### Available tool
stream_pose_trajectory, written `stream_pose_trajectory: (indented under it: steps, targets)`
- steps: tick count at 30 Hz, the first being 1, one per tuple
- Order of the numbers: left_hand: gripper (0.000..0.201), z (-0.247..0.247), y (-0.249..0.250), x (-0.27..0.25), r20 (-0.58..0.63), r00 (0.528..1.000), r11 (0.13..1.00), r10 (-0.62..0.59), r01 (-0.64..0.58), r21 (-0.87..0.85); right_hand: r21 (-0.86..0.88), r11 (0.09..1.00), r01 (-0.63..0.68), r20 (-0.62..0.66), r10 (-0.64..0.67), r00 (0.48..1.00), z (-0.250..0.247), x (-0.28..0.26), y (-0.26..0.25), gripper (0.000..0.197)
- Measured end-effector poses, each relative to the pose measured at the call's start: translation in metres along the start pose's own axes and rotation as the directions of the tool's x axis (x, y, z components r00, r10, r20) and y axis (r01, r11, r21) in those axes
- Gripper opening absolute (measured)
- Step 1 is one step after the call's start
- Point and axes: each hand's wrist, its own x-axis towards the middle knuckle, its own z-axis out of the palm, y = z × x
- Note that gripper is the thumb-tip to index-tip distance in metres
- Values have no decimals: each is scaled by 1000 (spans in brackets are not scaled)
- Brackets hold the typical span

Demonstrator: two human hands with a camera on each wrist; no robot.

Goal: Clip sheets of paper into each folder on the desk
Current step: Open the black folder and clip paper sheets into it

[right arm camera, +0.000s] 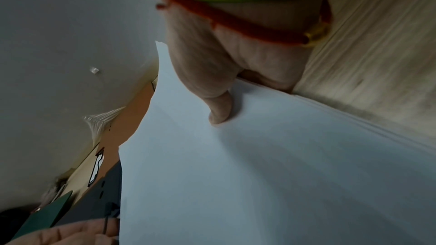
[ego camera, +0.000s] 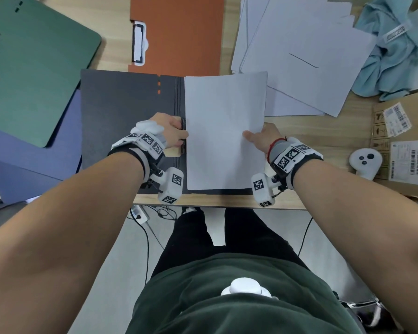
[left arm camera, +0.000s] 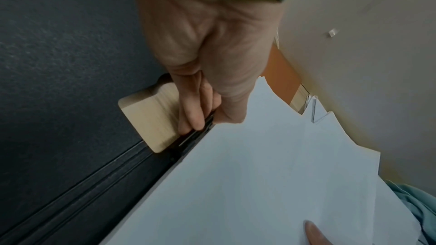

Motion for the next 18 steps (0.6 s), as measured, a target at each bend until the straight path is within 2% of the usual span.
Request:
stream_pose_trajectory:
  steps: [2,6,12,14,18]
  targets:
    - [27,0,-1,2,-1,1000,1000,-2,2,19,-41,999,-20,-14,20,1000,3,-6,-5,74]
    - [21,0,2,-2,-10,1000,997,7,-6,72,-86,996,-23,-16,21,1000,8,1,-5,76]
    - [33,2,5,0,-45,999,997,-8,12,77,-91,995,-31,5,31,999,6,0,-7,76]
    - [28,5,11,-7,-50,999,991,-1,8,137,-95,995,-32,14,33,999,5,0,-8,75]
    - [33,6,22,-16,-83,996,962,-26,47,270,-137,990,-37,17,40,999,4,0,-10,76]
